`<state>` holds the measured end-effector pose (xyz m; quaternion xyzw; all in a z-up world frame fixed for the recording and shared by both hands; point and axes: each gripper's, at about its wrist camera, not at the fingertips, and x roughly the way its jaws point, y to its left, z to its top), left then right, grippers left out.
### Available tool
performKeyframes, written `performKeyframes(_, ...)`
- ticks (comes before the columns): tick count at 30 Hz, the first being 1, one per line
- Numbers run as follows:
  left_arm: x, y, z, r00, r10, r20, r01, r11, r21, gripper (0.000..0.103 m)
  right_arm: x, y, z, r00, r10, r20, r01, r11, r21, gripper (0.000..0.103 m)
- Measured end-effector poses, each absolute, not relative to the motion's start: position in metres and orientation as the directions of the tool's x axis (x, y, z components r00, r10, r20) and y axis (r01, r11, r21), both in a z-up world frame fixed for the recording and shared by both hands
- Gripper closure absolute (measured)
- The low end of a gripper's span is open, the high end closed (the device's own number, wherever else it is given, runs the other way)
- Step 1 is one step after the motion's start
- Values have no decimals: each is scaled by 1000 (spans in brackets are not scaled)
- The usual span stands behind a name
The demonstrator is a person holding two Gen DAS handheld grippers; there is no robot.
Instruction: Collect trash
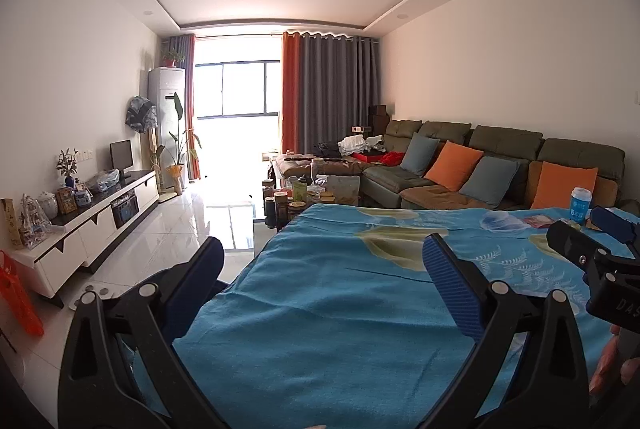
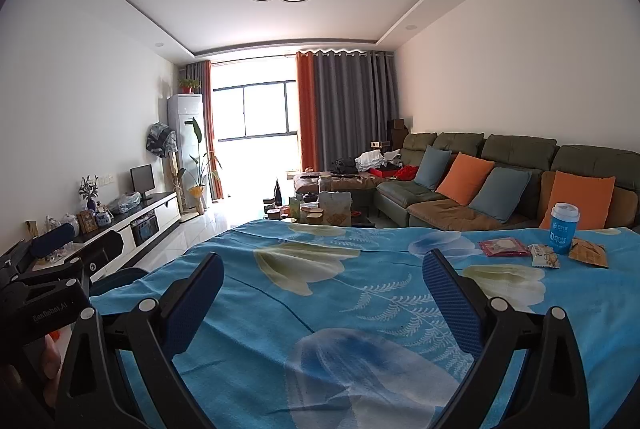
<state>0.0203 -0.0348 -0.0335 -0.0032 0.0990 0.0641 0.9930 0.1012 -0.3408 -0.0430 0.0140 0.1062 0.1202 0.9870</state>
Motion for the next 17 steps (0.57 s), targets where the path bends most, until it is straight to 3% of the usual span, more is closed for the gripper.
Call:
performKeyframes(11, 31, -46, -37, 967, 109, -232, -104, 994, 33, 5, 102, -342, -45, 947, 234, -220, -224, 972, 68, 7)
performKeyframes(17, 62, -41, -46, 929, 57, -364, -61, 998, 0, 5, 105, -352, -45, 944, 222, -244, -206, 975, 87, 7)
